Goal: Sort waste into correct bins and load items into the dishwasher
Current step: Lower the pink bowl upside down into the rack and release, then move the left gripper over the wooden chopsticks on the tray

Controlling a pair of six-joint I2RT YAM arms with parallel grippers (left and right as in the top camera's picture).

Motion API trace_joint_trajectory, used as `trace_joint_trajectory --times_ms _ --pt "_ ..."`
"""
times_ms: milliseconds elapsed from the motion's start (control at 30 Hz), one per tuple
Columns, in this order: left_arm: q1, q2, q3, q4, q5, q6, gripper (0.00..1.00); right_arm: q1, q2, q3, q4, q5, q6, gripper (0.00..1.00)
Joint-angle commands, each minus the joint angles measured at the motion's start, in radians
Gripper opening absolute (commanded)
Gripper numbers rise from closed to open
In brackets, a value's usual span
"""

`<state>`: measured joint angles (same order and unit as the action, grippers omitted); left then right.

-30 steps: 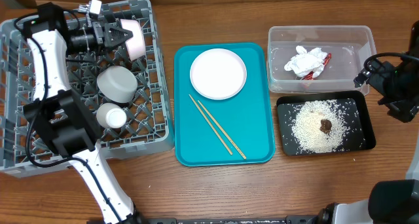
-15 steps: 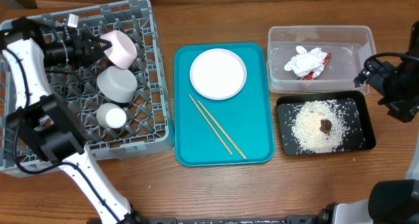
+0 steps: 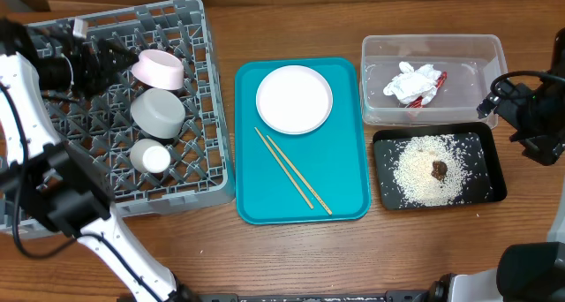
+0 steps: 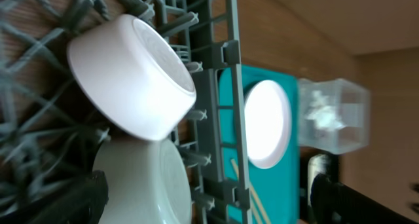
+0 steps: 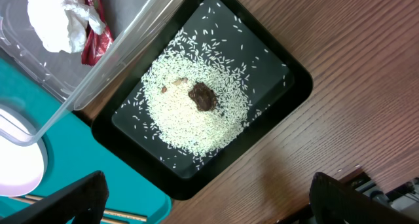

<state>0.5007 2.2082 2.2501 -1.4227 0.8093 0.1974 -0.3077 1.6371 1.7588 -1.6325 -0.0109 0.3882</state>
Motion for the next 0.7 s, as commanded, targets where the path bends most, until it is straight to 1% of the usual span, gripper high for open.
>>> trace_joint_trajectory --times_ms 0,167,300,433,467,533,667 --pt "-0.064 -0.169 0.011 -0.028 -0.303 -0.153 1.0 -0.002 -0.014 0.026 0.004 0.01 0.002 1.0" --pt "-0.152 -0.261 0.011 -0.159 -0.525 -0.23 1.0 -0.002 -0.014 0.026 0.004 0.01 0.002 1.0" --pt "-0.208 -0.288 0.011 -0.264 -0.604 -0.237 1.0 -0.002 -0.014 0.026 0.003 0.01 0.002 1.0" --pt "-0.267 -0.33 -0.021 -0.267 -0.648 -0.284 1.0 -0.002 -0.014 0.026 0.002 0.01 0.002 1.0" --pt "-0.284 -0.352 -0.045 -0.267 -0.673 -0.29 1.0 -0.002 -0.014 0.026 0.0 0.01 0.002 1.0" --pt "-0.32 -0.436 -0.15 -0.267 -0.738 -0.327 1.0 -0.002 -0.014 0.026 -0.001 0.01 0.002 1.0" --pt "-0.371 -0.628 -0.383 -0.266 -0.786 -0.394 1.0 -0.002 -0.014 0.026 -0.001 0.01 0.002 1.0"
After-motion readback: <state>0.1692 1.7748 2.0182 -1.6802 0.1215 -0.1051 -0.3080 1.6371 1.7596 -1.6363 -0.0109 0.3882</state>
